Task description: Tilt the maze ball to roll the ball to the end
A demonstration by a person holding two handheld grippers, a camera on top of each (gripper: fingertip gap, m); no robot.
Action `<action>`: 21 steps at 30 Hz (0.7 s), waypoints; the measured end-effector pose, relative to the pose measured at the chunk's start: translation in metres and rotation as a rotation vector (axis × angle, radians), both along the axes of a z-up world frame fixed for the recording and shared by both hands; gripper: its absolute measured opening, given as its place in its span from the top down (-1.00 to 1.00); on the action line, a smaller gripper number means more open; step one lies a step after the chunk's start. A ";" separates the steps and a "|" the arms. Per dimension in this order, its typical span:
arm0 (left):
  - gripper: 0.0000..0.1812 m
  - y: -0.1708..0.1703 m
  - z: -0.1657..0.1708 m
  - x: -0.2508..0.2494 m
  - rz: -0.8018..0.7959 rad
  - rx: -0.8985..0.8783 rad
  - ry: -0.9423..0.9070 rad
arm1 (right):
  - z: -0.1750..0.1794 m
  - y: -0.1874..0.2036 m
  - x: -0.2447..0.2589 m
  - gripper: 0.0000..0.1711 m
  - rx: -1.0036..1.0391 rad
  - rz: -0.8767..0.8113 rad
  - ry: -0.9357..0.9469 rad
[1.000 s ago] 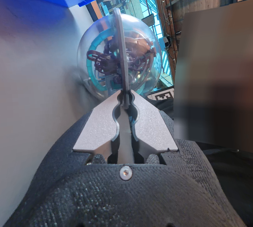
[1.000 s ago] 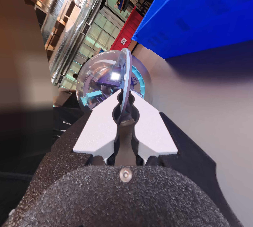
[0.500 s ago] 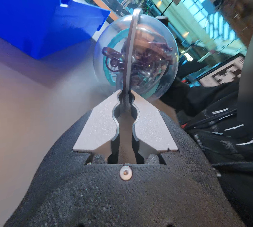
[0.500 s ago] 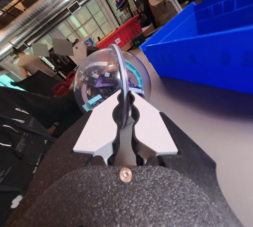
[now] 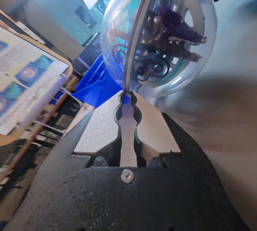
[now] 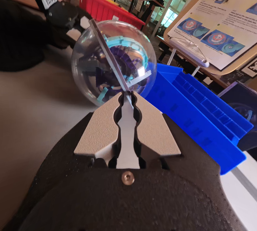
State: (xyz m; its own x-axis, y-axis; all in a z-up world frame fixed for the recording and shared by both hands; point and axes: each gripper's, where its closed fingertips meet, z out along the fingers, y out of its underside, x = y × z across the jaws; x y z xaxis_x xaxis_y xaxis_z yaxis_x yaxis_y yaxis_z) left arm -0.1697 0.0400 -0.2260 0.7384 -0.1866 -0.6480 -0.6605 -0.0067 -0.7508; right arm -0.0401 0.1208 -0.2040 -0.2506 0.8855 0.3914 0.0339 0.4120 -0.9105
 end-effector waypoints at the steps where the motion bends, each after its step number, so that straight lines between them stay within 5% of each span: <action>1: 0.95 0.000 0.003 -0.004 0.022 0.028 0.042 | -0.006 -0.002 0.000 0.91 0.048 0.004 -0.016; 6: 0.99 -0.004 0.008 -0.011 0.040 0.094 0.188 | -0.032 -0.020 -0.003 0.92 0.220 0.049 -0.096; 8: 0.80 -0.011 0.013 -0.009 -0.015 0.106 0.187 | -0.030 -0.028 -0.001 0.93 0.204 0.090 -0.098; 12: 0.58 -0.021 0.028 -0.012 -0.139 0.059 -0.228 | -0.023 -0.031 0.000 0.93 0.236 0.081 -0.067; 16: 0.00 -0.023 0.062 -0.017 -0.322 0.043 -0.856 | -0.014 -0.037 -0.007 0.78 0.312 0.020 -0.008; 21: -0.08 -0.008 0.042 0.020 -0.315 -0.066 -0.752 | -0.006 -0.038 -0.024 0.92 0.444 -0.136 0.076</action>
